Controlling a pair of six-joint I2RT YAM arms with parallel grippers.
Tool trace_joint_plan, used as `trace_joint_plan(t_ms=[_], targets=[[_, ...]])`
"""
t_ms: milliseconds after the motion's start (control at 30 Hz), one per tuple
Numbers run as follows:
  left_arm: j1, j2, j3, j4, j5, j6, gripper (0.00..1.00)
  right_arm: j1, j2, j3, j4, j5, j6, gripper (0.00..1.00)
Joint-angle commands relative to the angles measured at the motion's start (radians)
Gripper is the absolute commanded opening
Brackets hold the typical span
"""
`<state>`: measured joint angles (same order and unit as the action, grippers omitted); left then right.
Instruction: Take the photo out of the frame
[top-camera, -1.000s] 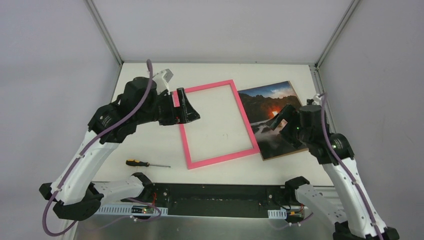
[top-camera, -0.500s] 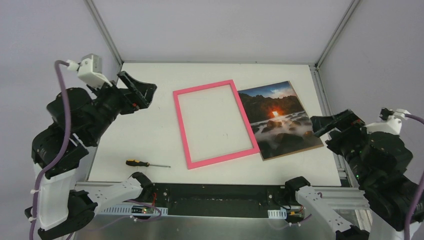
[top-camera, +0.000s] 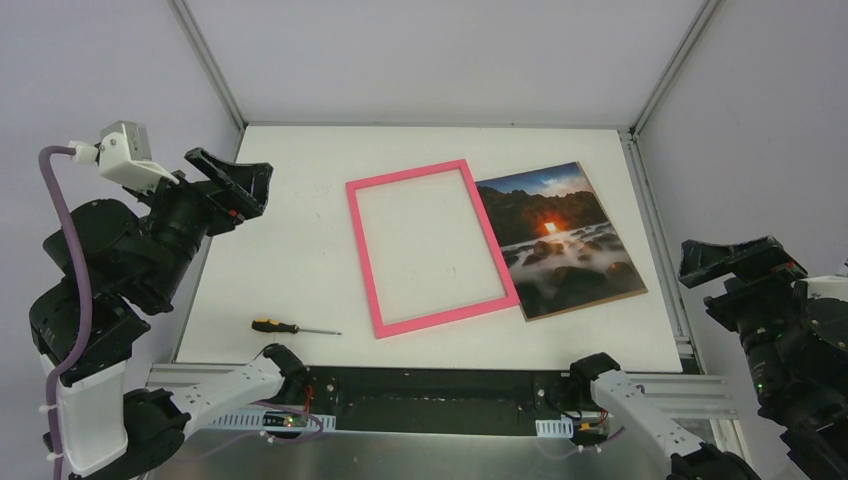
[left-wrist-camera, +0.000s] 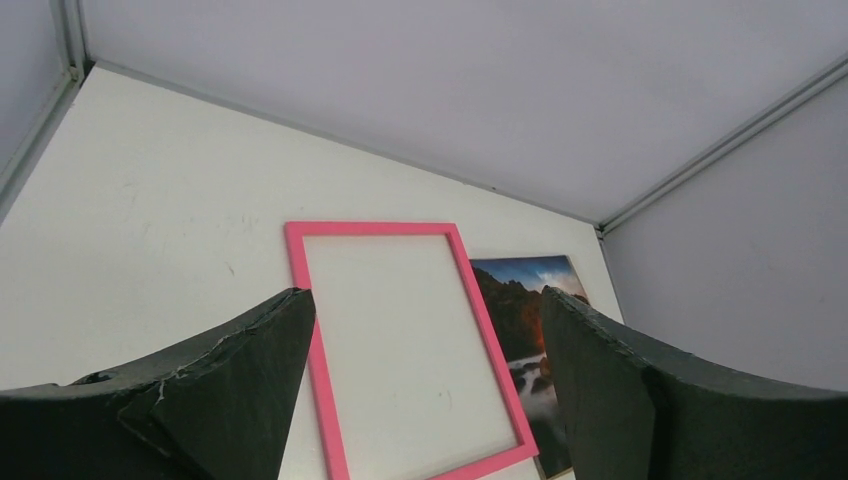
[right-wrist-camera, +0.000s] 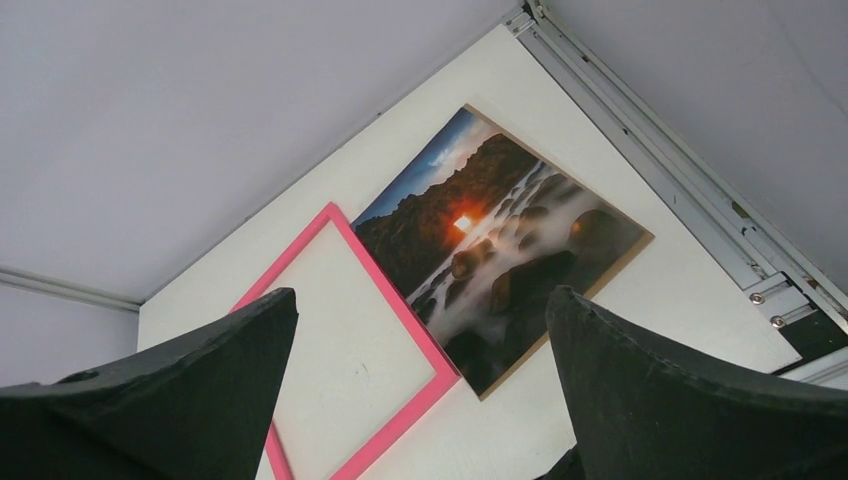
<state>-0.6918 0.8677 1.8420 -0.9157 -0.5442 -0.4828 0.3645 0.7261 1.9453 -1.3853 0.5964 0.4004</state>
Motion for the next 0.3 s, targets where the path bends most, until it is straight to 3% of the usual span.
trace_joint_plan(t_ms=[0, 267], targets=[[0.011, -0.001, 0.04, 0.025, -0.05, 0.036, 0.85, 0.005, 0.035, 0.017, -0.023, 0.042, -0.033, 0.99], [0.011, 0.007, 0.036, 0.024, -0.045, 0.04, 0.85, 0.004, -0.011, -0.094, 0.042, -0.051, 0.023, 0.99]])
